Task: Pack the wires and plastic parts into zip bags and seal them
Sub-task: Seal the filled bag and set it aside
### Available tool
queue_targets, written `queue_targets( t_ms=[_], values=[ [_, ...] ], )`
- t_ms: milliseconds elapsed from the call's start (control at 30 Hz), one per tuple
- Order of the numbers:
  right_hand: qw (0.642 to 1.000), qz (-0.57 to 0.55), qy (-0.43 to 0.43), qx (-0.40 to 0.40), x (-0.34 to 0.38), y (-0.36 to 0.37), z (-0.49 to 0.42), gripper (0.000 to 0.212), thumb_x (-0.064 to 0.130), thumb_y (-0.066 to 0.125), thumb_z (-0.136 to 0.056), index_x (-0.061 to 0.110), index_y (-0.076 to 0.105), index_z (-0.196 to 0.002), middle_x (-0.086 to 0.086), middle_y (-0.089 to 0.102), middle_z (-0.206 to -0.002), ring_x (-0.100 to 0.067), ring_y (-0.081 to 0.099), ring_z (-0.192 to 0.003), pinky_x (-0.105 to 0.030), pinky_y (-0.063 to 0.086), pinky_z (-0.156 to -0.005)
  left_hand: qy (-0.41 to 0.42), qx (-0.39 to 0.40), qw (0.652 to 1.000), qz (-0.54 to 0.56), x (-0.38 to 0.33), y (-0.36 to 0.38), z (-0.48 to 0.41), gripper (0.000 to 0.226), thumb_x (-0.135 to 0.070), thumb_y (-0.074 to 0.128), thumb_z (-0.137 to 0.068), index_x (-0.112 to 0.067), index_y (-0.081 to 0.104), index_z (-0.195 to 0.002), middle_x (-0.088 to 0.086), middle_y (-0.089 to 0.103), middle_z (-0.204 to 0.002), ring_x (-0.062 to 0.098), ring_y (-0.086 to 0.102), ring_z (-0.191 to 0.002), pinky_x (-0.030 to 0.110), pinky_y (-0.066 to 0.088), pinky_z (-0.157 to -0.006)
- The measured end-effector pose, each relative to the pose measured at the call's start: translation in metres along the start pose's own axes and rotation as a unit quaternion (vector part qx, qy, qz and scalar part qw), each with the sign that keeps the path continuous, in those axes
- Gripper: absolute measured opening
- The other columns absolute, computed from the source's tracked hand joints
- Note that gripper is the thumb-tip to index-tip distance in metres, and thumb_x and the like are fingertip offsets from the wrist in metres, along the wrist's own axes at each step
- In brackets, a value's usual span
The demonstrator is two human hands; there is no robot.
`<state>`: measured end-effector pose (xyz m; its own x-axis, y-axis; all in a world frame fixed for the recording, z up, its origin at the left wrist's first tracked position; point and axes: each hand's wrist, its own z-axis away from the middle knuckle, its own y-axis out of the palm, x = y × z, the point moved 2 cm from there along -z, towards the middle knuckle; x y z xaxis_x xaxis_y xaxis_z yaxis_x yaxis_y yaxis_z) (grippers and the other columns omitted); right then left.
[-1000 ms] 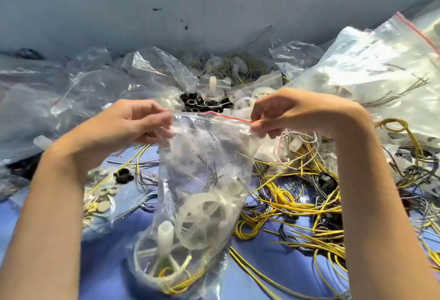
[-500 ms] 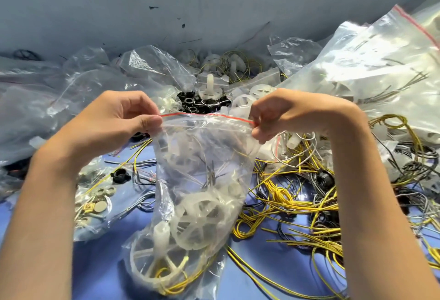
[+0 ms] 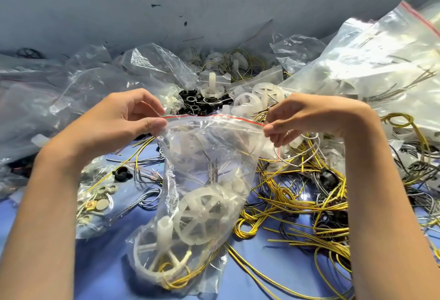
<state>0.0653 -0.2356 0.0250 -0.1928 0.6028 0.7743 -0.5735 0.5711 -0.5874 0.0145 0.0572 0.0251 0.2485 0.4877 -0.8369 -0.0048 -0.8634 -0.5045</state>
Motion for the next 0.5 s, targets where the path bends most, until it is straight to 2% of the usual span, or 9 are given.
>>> queue_targets(
  t_ms=[200,400,433,500],
  values=[
    [1.000,0.011,-0.007,-0.003,0.001,0.002,-0.002,0.012,0.013,0.062,-0.089,0.006,0.068,-0.082,-0.002,0.070,-0.072,-0.009,0.068,-0.070,-0.026,0.057,-0.078,0.010,-0.002,1.000,-0.018,0.001,-0.005,0.001,0.018,0.000,0.064,-0.080,-0.015,0.059,-0.088,-0.005,0.072,-0.074,0.006,0.068,-0.067,0.010,0.052,-0.067],
    [0.998,0.026,-0.046,-0.031,0.006,0.003,-0.008,0.014,0.010,0.063,-0.089,0.008,0.067,-0.075,-0.001,0.069,-0.069,-0.008,0.066,-0.068,-0.025,0.055,-0.078,0.041,-0.059,0.996,-0.057,0.001,-0.010,0.000,0.029,0.001,0.069,-0.080,-0.027,0.060,-0.080,-0.012,0.070,-0.073,-0.002,0.063,-0.063,0.008,0.049,-0.066],
    [0.997,0.027,-0.057,-0.033,0.006,0.004,-0.008,0.015,0.008,0.063,-0.088,0.008,0.067,-0.074,-0.002,0.069,-0.068,-0.009,0.066,-0.069,-0.025,0.055,-0.077,0.047,-0.072,0.994,-0.065,0.001,-0.011,0.000,0.033,0.001,0.069,-0.080,-0.031,0.059,-0.078,-0.013,0.069,-0.072,-0.002,0.062,-0.063,0.011,0.051,-0.068],
    [0.996,0.020,-0.075,-0.035,0.006,0.004,-0.009,0.014,0.005,0.062,-0.088,0.007,0.067,-0.074,-0.003,0.069,-0.068,-0.012,0.066,-0.070,-0.024,0.054,-0.075,0.050,-0.095,0.991,-0.081,0.002,-0.013,0.000,0.042,0.003,0.069,-0.080,-0.036,0.056,-0.075,-0.013,0.068,-0.071,0.003,0.060,-0.062,0.028,0.052,-0.075]
  ],
)
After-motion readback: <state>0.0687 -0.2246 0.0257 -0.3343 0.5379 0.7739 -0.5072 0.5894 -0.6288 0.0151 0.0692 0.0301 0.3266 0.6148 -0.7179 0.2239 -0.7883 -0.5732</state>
